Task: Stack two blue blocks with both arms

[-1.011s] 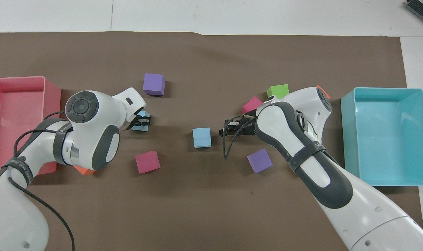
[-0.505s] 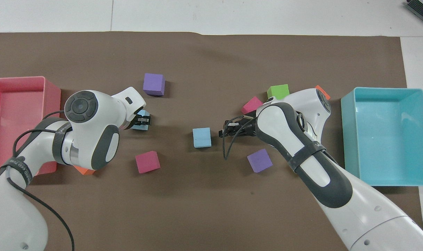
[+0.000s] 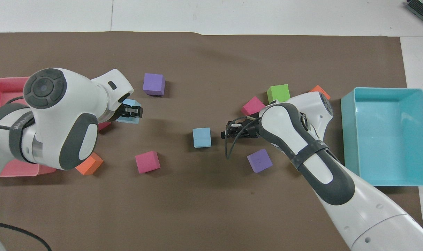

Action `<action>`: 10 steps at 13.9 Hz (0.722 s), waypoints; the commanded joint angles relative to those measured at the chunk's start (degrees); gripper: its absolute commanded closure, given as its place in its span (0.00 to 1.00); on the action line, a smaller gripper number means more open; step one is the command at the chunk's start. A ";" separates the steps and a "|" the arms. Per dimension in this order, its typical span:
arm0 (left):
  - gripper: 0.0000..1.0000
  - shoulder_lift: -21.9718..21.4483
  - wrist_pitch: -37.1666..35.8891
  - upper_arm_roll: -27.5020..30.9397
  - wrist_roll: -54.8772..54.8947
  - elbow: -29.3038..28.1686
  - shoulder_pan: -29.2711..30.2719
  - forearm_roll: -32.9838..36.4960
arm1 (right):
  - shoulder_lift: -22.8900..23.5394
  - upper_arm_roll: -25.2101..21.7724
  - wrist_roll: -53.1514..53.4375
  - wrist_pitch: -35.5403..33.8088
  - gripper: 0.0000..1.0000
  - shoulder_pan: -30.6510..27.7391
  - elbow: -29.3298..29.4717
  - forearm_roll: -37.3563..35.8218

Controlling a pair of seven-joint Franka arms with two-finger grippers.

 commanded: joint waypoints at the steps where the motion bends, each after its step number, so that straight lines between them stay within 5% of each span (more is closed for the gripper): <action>1: 1.00 0.11 -3.75 0.54 -2.34 3.06 -1.17 0.91 | -0.94 0.59 -2.11 -0.50 1.00 -0.84 -1.42 2.12; 10: 1.00 3.09 -0.33 0.45 -18.42 3.77 -10.65 4.52 | -1.12 0.59 -2.03 -0.15 1.00 -0.40 -2.04 2.47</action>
